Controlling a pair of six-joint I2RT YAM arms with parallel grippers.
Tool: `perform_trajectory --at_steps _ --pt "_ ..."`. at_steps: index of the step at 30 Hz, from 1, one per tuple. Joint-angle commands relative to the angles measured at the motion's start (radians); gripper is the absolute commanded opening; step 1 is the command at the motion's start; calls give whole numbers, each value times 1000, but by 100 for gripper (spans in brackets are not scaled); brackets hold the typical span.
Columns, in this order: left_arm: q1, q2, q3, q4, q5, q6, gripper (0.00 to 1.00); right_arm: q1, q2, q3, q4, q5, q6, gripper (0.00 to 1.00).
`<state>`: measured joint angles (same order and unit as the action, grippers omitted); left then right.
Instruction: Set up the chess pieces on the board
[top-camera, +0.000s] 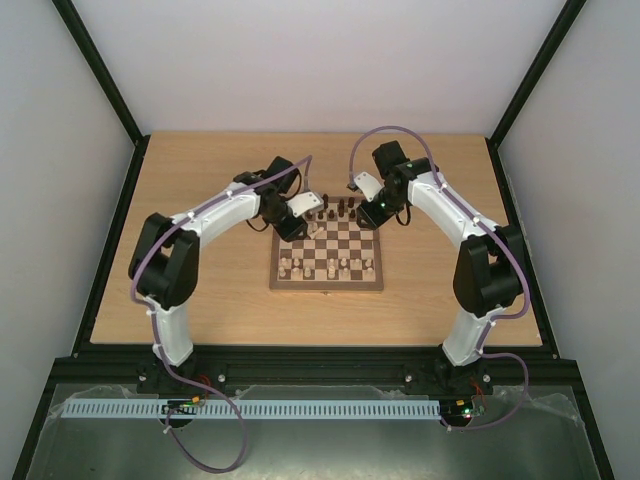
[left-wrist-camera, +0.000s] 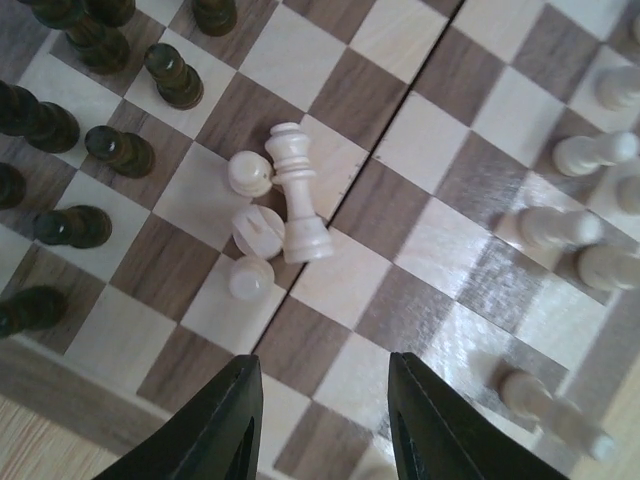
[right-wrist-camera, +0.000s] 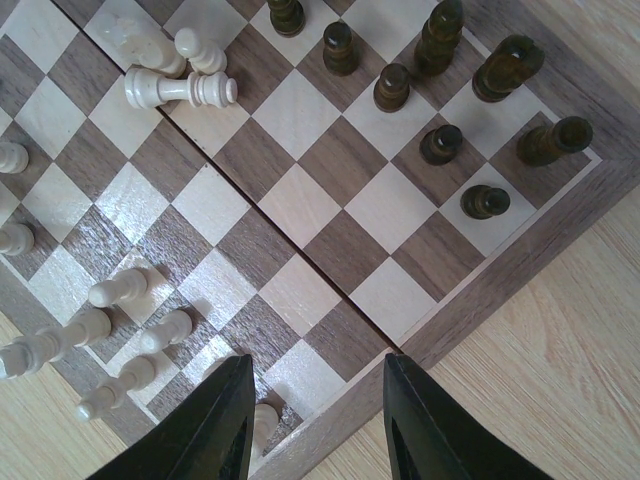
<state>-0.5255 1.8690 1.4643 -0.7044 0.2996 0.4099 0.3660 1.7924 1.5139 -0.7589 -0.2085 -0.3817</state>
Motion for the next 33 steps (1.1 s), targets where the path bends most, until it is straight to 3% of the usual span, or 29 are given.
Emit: perform_trajectory --at_steps 1,8,33 --pt "23 67 49 18 20 -10 39 1 10 23 -39 -5 -9 36" --pt "39 140 66 58 28 39 39 0 11 19 -39 -11 -8 36" --pt "41 207 95 86 75 73 18 2 24 14 -36 -9 -7 36"
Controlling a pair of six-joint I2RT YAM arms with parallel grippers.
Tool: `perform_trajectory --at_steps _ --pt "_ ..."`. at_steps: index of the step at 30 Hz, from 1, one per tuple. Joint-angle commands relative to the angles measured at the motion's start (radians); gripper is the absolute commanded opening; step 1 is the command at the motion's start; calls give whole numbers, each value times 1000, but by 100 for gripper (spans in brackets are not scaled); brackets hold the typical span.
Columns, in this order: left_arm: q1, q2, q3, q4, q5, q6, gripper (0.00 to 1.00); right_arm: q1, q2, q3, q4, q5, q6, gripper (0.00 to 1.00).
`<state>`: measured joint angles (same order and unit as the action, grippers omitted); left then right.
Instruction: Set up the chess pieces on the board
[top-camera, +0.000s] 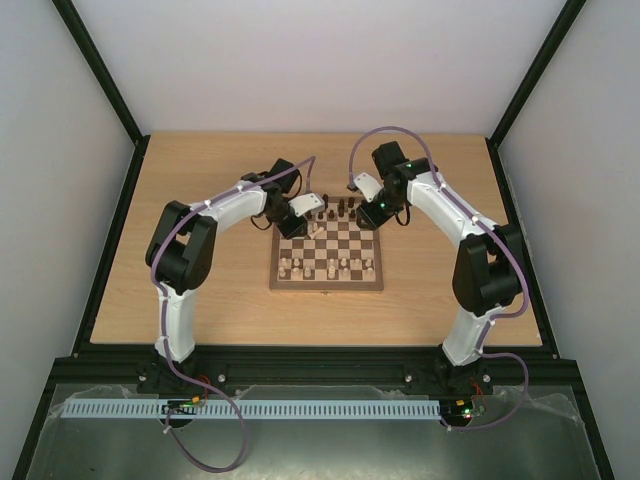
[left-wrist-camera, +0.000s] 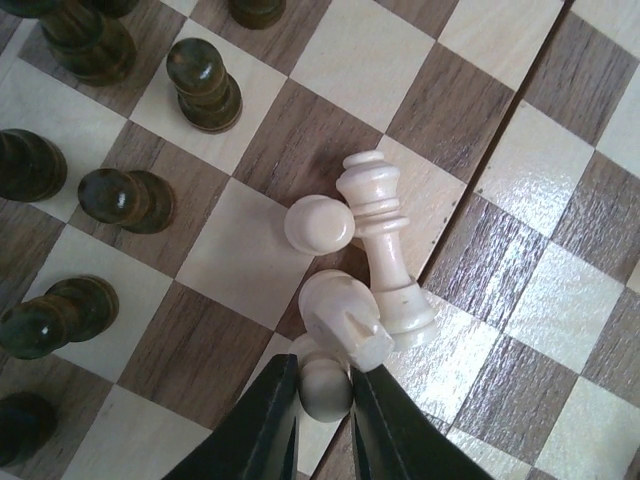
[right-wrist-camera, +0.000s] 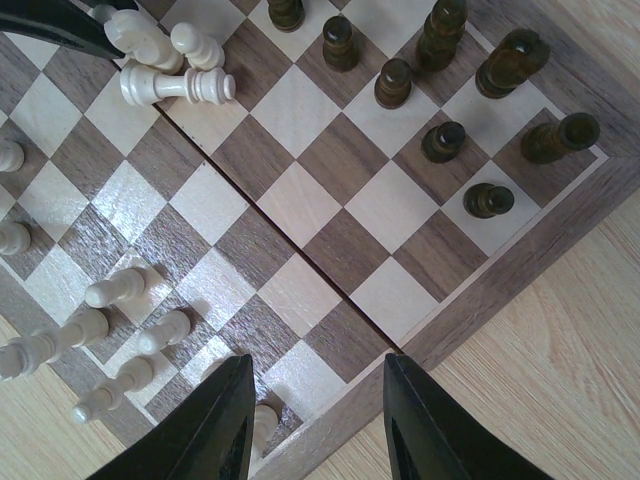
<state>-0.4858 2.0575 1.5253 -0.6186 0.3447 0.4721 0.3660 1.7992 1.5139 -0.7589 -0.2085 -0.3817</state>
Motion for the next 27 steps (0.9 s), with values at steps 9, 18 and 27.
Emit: perform_trajectory --at_steps 9,18,27 --pt "7 -23 18 -36 25 19 10 1 17 13 -36 -2 -8 36" --pt "16 -162 -97 -75 52 89 10 1 17 8 -35 -3 -8 36" --pt "-28 -198 -113 -188 239 260 10 1 20 14 -36 -11 -6 36"
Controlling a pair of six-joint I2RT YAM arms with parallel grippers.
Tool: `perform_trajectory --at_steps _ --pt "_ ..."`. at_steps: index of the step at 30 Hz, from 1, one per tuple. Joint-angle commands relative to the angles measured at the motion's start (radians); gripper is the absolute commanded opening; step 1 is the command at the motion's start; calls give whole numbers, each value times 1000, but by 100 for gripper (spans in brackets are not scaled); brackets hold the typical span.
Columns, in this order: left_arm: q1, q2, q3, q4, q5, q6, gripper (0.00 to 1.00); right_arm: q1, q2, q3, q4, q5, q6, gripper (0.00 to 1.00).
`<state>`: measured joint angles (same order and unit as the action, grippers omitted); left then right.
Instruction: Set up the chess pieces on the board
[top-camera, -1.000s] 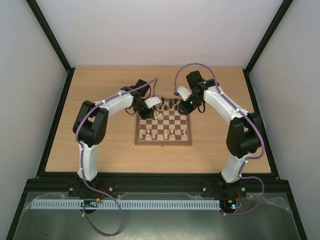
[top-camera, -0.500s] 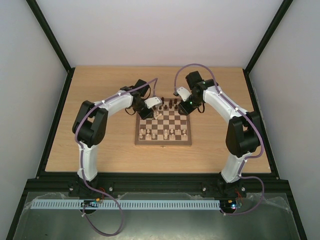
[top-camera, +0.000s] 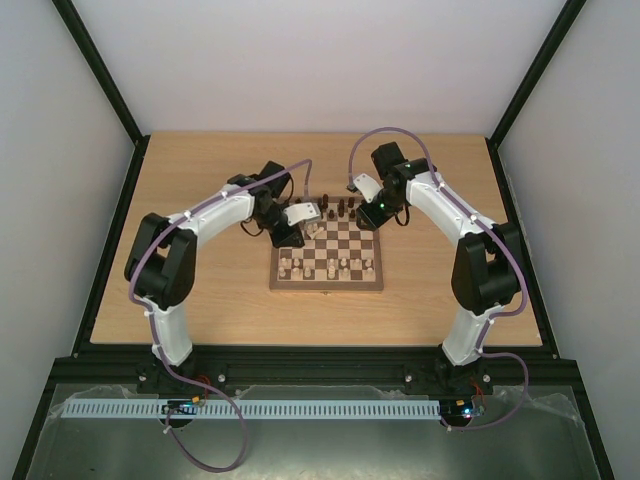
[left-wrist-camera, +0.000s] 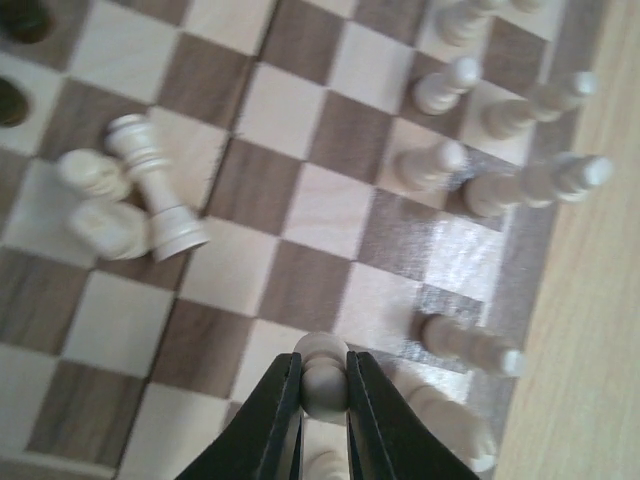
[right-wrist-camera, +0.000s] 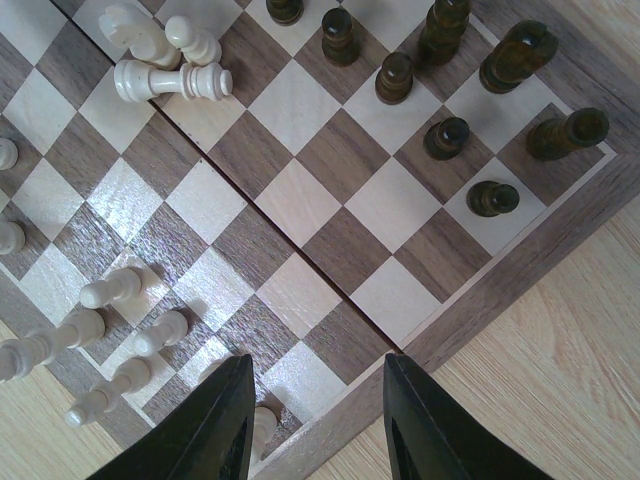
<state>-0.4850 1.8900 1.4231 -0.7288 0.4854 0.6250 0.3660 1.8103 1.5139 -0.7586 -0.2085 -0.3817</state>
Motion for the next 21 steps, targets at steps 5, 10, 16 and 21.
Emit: perform_trajectory --at_steps 5,10,16,21 --pt "-62 -13 0 -86 59 144 10 1 5 11 -38 -11 -5 36" --pt "-80 16 10 -90 10 170 10 1 0 5 -38 -9 -7 36" --pt "-97 33 16 -92 -17 188 10 1 4 2 -33 -12 -4 36" --pt "-116 44 16 -83 -29 179 10 1 13 13 -34 -15 -2 36"
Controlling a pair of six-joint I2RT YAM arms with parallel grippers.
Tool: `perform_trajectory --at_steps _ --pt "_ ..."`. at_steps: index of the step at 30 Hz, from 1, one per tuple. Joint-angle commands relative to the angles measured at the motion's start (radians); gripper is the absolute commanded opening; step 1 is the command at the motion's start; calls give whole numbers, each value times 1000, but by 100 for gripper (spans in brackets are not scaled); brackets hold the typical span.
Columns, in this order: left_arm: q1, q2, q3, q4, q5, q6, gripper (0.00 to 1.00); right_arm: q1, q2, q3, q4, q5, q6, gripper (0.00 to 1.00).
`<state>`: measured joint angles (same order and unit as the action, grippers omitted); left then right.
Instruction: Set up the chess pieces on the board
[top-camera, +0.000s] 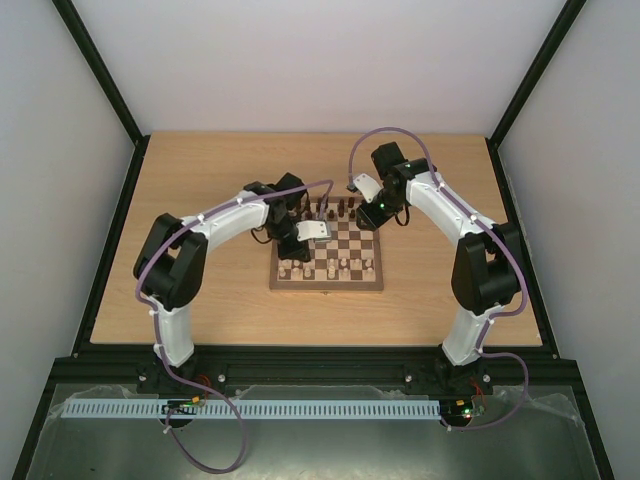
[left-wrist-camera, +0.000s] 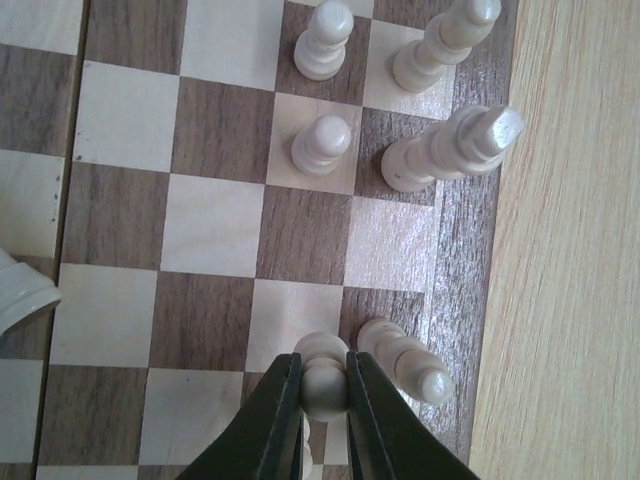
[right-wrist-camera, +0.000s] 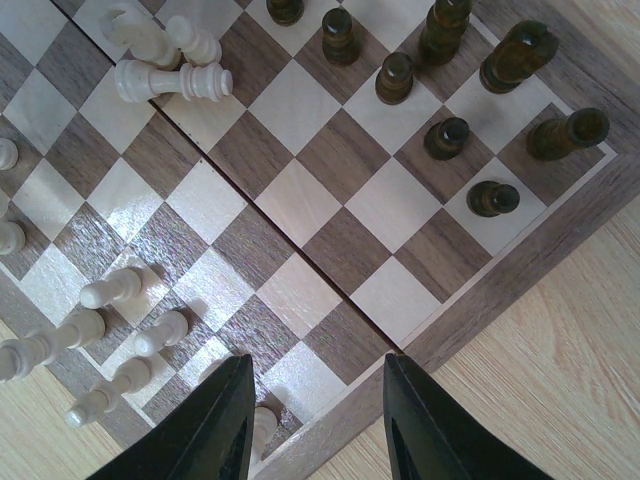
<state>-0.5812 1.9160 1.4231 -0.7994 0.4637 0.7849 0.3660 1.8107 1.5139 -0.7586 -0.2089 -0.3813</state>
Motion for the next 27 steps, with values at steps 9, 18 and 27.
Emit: perform_trajectory --at_steps 9,18,27 --pt "-33 38 15 31 -59 -7 10 2 14 9 -35 -14 -4 36" --pt "-34 63 20 22 -72 2 10 1 15 7 -31 -11 -4 36" --pt "-34 68 19 29 -72 -6 18 1 21 11 -32 -13 -4 36"
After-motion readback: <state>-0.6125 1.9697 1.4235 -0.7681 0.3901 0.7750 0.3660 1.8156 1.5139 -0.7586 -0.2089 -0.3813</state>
